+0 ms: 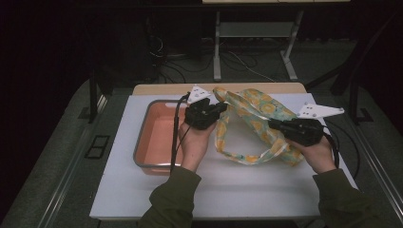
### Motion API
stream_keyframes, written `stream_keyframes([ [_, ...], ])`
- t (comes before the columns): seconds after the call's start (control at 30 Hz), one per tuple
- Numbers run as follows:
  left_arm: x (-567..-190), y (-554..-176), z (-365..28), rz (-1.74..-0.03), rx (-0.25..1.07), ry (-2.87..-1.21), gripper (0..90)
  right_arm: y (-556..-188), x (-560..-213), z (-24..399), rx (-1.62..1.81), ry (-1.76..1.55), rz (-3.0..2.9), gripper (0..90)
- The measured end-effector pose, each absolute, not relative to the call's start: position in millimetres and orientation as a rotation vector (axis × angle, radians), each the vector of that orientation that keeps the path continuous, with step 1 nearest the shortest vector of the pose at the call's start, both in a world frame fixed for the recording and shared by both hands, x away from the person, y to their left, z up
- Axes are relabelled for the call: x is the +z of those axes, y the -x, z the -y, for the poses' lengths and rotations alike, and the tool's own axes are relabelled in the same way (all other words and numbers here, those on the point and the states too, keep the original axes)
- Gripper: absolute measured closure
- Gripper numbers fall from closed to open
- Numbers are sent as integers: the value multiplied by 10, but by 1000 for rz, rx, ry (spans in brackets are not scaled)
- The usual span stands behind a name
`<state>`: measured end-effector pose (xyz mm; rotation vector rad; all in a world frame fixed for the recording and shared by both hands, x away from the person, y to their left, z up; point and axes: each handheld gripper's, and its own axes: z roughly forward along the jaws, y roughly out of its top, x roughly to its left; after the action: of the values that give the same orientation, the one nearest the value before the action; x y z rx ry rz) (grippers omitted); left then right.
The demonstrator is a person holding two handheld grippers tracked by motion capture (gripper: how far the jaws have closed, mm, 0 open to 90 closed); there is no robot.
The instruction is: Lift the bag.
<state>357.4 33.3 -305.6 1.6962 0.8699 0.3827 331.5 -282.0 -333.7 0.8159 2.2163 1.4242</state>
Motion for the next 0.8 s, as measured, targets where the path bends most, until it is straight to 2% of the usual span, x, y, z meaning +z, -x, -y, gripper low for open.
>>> stream_keyframes([
  [0.2, -3277, -3707, -418, -925, 301, -1745, 897, -3423, -3423, 2757, 1397, -843, -2236, 894],
  [0.37, -3393, -3803, -408, -949, 286, -1781, 876, -3520, -3549, 2732, 1340, -891, -2259, 894],
  [0.47, -3414, -3832, -416, -965, 275, -1799, 718, -3583, -3630, 2746, 1302, -931, -2267, 894],
  [0.67, -3424, -3812, -455, -936, 280, -1835, 535, -3706, -3801, 2806, 1263, -1006, -2286, 894],
  [0.8, -3396, -3759, -499, -884, 270, -1857, 448, -3759, -3928, 2827, 1242, -1054, -2307, 889],
])
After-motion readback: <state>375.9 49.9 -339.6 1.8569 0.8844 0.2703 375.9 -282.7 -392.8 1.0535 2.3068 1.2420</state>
